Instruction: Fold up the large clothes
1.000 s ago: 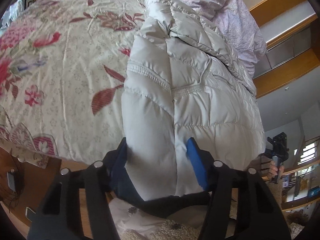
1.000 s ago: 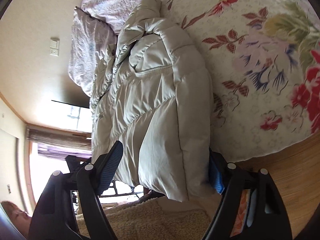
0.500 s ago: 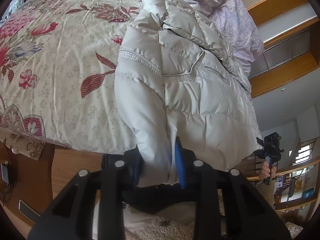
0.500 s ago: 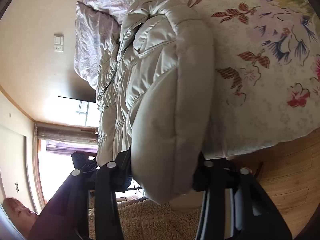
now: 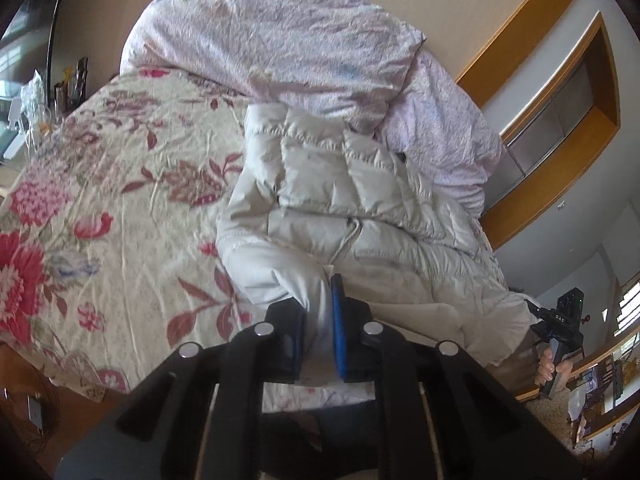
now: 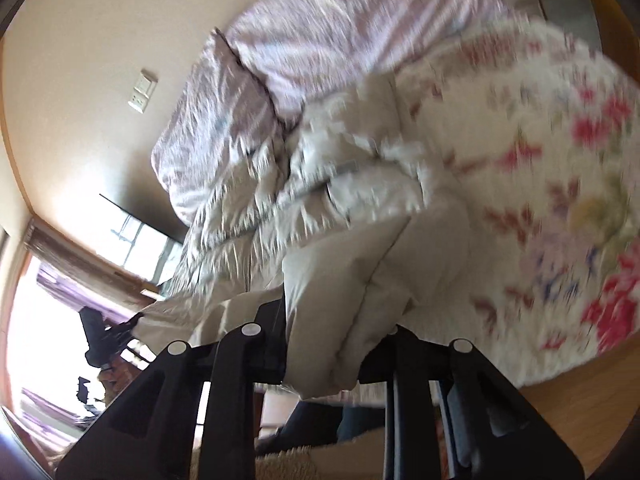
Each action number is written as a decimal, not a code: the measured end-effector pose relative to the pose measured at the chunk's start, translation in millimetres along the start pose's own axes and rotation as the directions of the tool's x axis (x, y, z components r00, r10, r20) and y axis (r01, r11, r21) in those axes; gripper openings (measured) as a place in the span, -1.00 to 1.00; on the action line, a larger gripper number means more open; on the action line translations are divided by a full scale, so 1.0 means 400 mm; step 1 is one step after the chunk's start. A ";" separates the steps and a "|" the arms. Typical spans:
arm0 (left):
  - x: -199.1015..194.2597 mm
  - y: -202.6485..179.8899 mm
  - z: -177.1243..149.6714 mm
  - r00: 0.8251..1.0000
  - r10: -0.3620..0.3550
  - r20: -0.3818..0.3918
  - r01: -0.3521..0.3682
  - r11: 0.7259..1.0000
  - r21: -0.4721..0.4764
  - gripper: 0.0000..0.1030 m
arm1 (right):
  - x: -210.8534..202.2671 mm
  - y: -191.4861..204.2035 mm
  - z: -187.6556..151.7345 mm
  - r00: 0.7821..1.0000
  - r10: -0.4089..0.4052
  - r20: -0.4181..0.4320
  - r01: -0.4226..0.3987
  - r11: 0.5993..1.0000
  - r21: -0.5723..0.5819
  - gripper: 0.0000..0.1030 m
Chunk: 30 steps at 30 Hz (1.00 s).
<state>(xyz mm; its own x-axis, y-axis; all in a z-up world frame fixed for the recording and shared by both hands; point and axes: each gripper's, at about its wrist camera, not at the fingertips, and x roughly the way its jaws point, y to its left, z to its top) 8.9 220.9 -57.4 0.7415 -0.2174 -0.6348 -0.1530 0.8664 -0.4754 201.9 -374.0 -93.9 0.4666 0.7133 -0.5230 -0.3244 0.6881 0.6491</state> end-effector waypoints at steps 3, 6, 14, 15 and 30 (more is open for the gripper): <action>0.004 -0.028 0.070 0.996 0.031 0.088 -0.034 0.999 0.029 -0.77 | -0.004 0.070 0.061 0.991 -0.047 0.123 0.056 0.996 -0.069 -0.56; 0.025 -0.061 0.149 0.983 0.074 0.165 -0.085 0.994 0.061 -0.77 | 0.010 0.128 0.127 0.972 -0.075 0.222 0.103 0.987 -0.119 -0.56; 0.098 -0.099 0.334 0.956 0.146 0.255 -0.173 0.981 0.085 -0.78 | 0.077 0.206 0.279 0.914 -0.171 0.368 0.251 0.951 -0.182 -0.56; 0.117 -0.106 0.363 0.952 0.161 0.259 -0.190 0.978 0.090 -0.78 | 0.095 0.213 0.300 0.906 -0.187 0.380 0.272 0.944 -0.185 -0.56; 0.445 -0.063 0.616 0.911 0.334 0.241 -0.352 0.935 0.036 -0.78 | 0.450 0.193 0.542 0.828 -0.379 0.412 0.450 0.889 -0.088 -0.55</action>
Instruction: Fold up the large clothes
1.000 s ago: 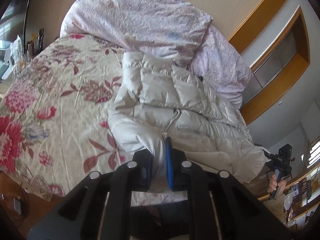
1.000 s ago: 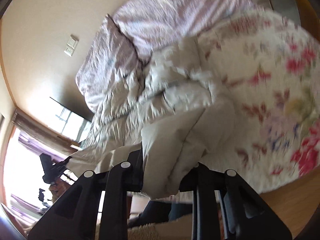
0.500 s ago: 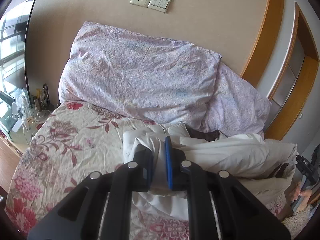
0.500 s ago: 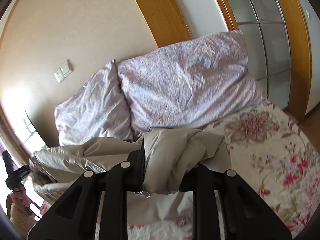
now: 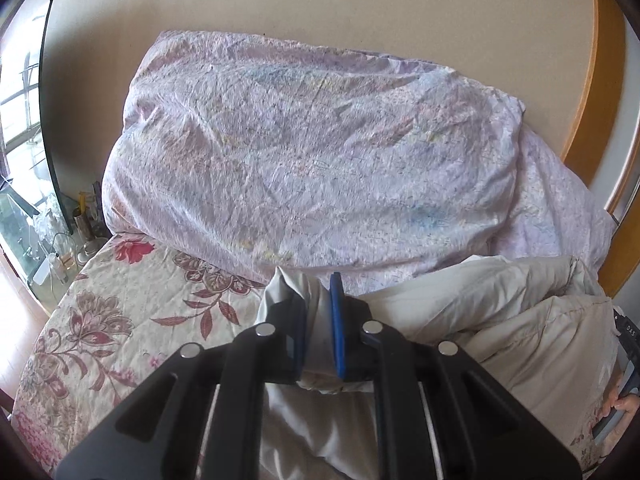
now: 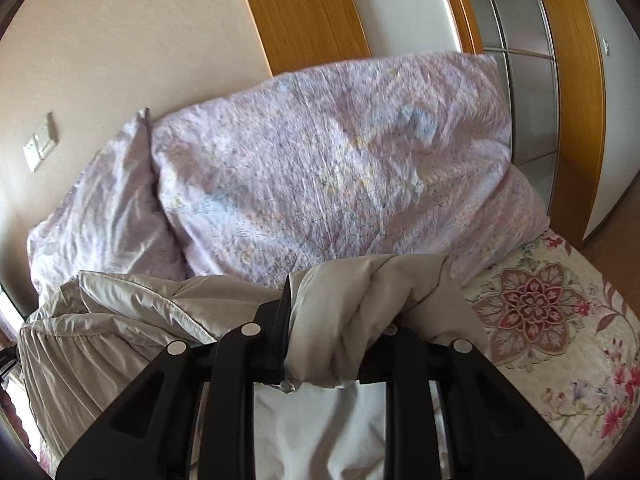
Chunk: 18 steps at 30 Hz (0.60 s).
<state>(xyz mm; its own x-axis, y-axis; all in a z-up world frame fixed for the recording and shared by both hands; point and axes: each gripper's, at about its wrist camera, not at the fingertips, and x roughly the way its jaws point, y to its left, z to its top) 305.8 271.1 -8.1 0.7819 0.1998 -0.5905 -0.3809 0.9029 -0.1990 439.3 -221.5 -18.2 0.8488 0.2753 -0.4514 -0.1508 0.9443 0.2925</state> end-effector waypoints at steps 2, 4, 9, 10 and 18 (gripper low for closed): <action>0.040 -0.005 0.001 1.000 0.016 -0.008 -0.016 1.000 0.004 -0.78 | 0.041 0.001 -0.002 1.000 -0.018 -0.018 0.018 1.000 0.014 -0.55; 0.081 -0.011 0.001 0.999 0.033 -0.021 -0.033 0.999 0.008 -0.77 | 0.084 -0.001 -0.006 0.999 -0.035 -0.041 0.037 0.999 0.028 -0.53; 0.163 -0.012 -0.010 0.997 0.054 -0.063 -0.055 0.998 -0.014 -0.63 | 0.166 -0.019 -0.014 0.993 -0.034 -0.111 0.047 0.992 0.121 -0.09; 0.177 -0.005 -0.011 0.996 0.042 -0.077 -0.045 0.998 -0.035 -0.46 | 0.172 -0.026 -0.014 0.993 -0.023 -0.117 0.040 0.988 0.147 0.06; 0.142 0.043 0.010 0.999 0.041 -0.009 -0.042 0.992 -0.117 0.90 | 0.068 -0.040 0.027 0.997 -0.026 0.070 0.013 0.982 0.186 0.59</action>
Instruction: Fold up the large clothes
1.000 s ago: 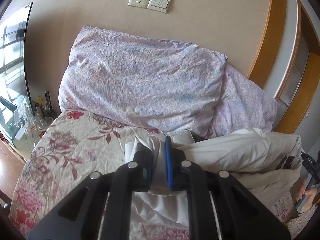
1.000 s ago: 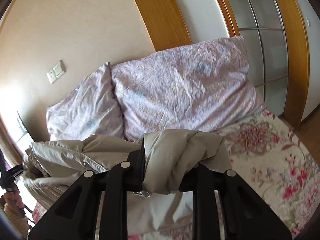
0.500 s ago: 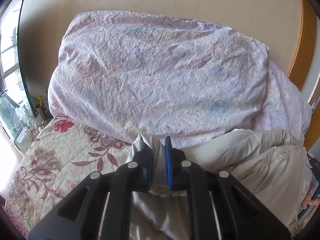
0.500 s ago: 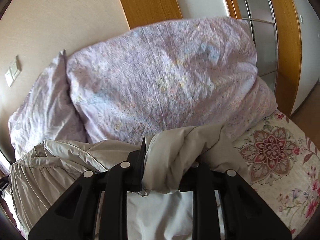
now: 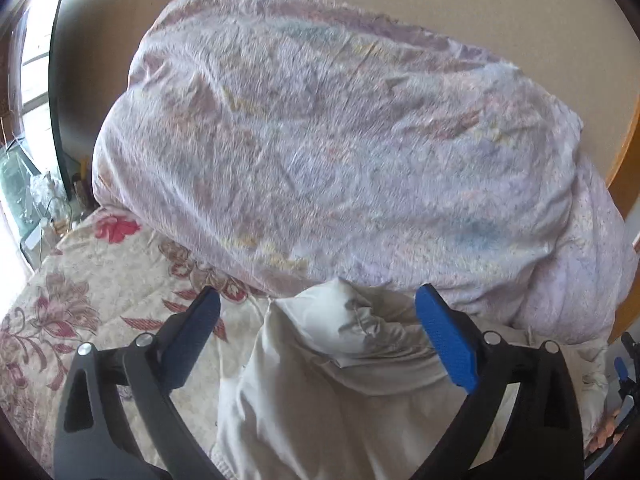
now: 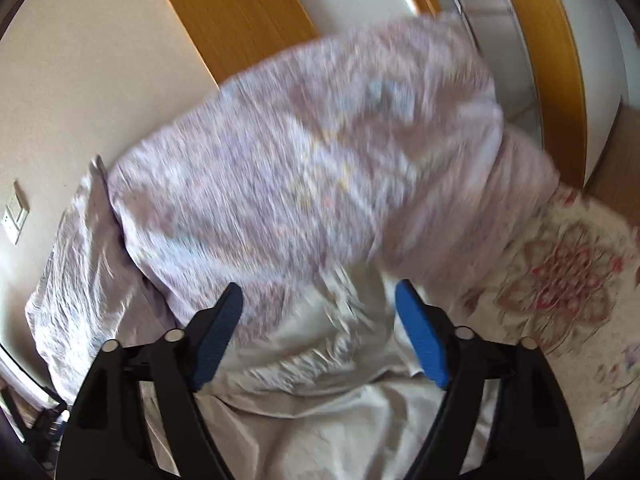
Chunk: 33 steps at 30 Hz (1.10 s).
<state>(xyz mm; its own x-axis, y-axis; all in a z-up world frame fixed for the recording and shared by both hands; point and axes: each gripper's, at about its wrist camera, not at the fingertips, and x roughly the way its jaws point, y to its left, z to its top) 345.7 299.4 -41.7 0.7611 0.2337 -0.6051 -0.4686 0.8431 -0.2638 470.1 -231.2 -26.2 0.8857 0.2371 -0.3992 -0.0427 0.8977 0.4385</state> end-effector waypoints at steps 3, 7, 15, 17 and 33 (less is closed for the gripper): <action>-0.059 -0.024 -0.012 1.000 0.006 0.017 -0.007 0.998 0.059 0.90 | -0.039 0.043 -0.017 1.000 -0.022 0.005 0.022 0.987 -0.157 0.59; -0.136 -0.097 -0.087 0.999 -0.005 0.050 -0.005 0.980 0.198 0.92 | -0.046 0.079 -0.099 0.995 -0.053 -0.079 0.024 0.940 -0.339 0.59; -0.072 -0.188 -0.206 0.991 0.128 0.038 -0.133 0.907 0.399 0.95 | 0.058 0.074 -0.210 0.950 -0.240 -0.200 0.117 0.867 -0.485 0.58; -0.035 -0.191 -0.216 0.986 0.164 0.031 -0.163 0.901 0.403 0.95 | 0.084 0.059 -0.222 0.943 -0.254 -0.216 0.126 0.871 -0.475 0.58; 0.140 -0.149 -0.187 0.982 0.163 -0.099 -0.131 0.952 0.277 0.97 | 0.219 0.037 -0.242 0.901 -0.330 -0.282 0.183 0.877 -0.444 0.77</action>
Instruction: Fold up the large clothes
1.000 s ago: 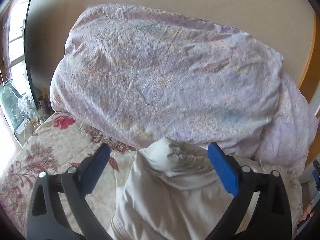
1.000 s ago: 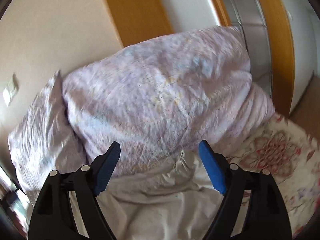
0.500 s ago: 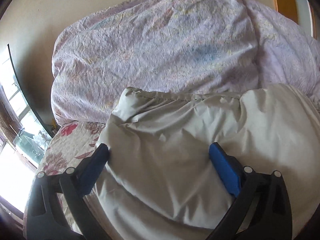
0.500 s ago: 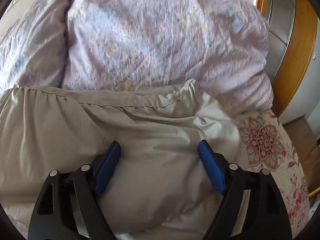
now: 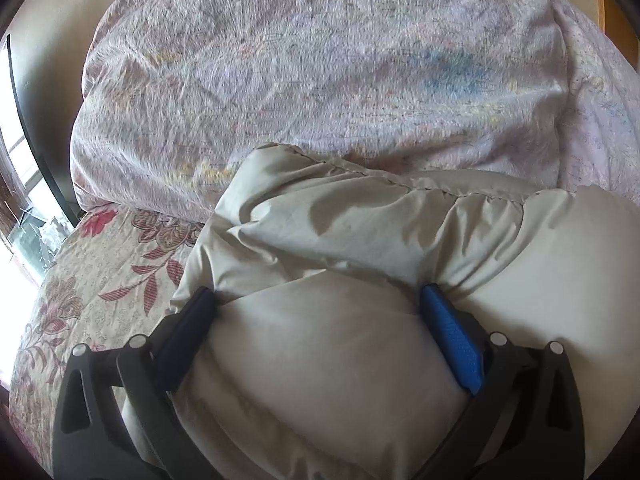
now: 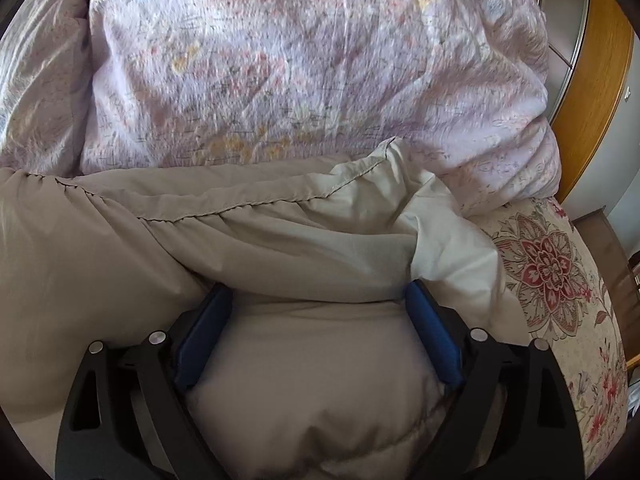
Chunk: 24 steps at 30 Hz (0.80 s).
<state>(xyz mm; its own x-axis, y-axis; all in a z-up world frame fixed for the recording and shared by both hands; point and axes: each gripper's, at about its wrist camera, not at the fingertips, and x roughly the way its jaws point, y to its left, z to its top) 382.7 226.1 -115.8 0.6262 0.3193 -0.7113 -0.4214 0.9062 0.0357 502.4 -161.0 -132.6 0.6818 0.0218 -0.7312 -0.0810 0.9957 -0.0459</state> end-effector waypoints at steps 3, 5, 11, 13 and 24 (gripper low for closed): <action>0.023 0.009 0.005 1.000 -0.018 -0.011 0.017 1.000 -0.022 0.97 | 0.025 -0.005 0.010 1.000 0.004 -0.016 -0.004 1.000 0.008 0.82; 0.038 0.012 0.007 0.999 -0.025 -0.020 0.024 0.999 -0.029 0.97 | 0.035 -0.005 0.012 1.000 0.001 -0.017 -0.001 1.000 0.011 0.83; 0.073 0.010 0.010 0.999 -0.009 -0.041 0.008 1.000 -0.027 0.97 | 0.061 -0.003 0.018 1.000 -0.022 -0.014 0.022 1.000 0.012 0.87; 0.083 0.005 0.013 0.999 0.005 -0.048 -0.006 1.000 -0.020 0.97 | 0.067 -0.003 0.023 1.000 -0.025 -0.017 0.026 1.000 0.013 0.88; 0.142 -0.034 0.037 0.995 0.059 -0.079 -0.058 0.998 0.015 0.97 | 0.067 0.009 0.029 0.999 -0.043 -0.021 0.043 0.999 0.013 0.89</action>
<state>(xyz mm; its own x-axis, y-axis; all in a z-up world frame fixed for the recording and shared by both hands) 433.6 236.1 -146.5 0.5465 0.3497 -0.7610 -0.4476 0.8900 0.0876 529.0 -156.0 -144.4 0.6695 -0.0227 -0.7425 -0.0420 0.9968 -0.0684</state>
